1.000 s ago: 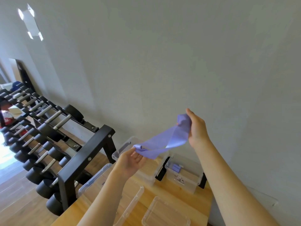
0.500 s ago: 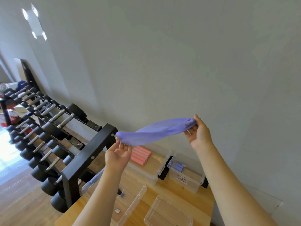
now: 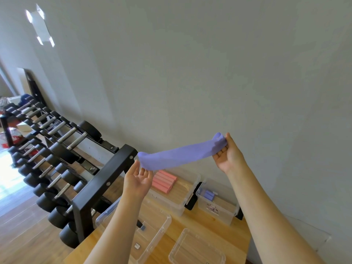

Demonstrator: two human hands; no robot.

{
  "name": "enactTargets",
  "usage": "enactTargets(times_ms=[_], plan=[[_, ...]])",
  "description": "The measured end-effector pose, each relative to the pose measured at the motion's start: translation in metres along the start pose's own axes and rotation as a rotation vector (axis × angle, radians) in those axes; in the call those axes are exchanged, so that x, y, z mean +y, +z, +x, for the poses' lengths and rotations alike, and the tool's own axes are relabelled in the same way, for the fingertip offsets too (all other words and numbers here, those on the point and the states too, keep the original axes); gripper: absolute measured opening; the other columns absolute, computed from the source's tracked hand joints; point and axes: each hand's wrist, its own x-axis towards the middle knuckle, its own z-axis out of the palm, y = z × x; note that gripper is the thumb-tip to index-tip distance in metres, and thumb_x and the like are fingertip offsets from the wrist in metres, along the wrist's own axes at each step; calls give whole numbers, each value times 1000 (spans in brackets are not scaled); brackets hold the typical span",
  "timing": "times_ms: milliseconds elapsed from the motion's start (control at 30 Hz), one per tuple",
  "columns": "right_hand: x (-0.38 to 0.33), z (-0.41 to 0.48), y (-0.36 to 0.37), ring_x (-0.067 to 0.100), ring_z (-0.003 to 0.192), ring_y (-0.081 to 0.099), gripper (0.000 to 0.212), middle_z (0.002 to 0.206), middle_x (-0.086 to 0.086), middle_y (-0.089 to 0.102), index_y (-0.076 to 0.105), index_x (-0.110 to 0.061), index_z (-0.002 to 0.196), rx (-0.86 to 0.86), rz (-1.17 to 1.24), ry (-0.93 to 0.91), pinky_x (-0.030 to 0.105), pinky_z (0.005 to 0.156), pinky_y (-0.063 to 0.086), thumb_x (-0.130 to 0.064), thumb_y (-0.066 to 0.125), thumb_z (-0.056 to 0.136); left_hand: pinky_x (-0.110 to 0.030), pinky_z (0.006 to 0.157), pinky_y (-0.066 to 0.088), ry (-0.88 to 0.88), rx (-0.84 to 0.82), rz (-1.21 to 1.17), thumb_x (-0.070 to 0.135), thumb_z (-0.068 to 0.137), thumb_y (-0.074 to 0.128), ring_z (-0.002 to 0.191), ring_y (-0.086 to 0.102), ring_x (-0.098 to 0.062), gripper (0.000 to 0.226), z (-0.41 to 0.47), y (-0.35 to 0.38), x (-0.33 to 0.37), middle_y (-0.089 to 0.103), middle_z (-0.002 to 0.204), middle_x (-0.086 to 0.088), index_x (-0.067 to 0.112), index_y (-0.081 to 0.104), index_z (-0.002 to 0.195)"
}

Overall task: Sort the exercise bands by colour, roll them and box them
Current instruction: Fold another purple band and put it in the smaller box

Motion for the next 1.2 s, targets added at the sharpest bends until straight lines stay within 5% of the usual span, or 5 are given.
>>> enactTargets(times_ms=[200,400,633,1033,1200], plan=[[-1,-1,2,10,56,66,23,63,0,66,60,-11,79,-29,-103,6,24,59,53,-26,58,95,-33,75,57,280,61,869,2,86,69,88,66,-23,43,7,-10,2,63,106,-14,2,54,126],[1,-6,4,14,57,60,19,58,1,60,56,-12,73,-10,-338,-123,32,71,52,-12,67,88,-37,72,54,550,251,1229,2,79,75,79,62,-27,35,10,-12,0,65,93,-17,13,62,109],[4,-6,-3,19,61,51,28,64,4,50,46,-10,67,151,-580,-334,23,53,54,-2,65,86,-29,64,55,598,309,1190,-4,88,60,79,66,-27,14,6,-11,6,64,86,-14,7,62,96],[10,-3,-3,23,79,55,22,80,5,55,50,-12,73,107,-601,-304,40,80,52,-16,58,94,-28,70,59,357,-81,1057,-5,92,58,93,71,-30,25,-4,-10,8,71,100,-16,5,62,115],[13,2,-4,18,84,54,15,82,-1,54,50,-11,87,135,-590,-319,34,81,45,-21,58,95,-28,78,59,224,-225,1025,-8,86,64,98,70,-28,41,-9,-8,8,70,109,-17,4,56,124]])
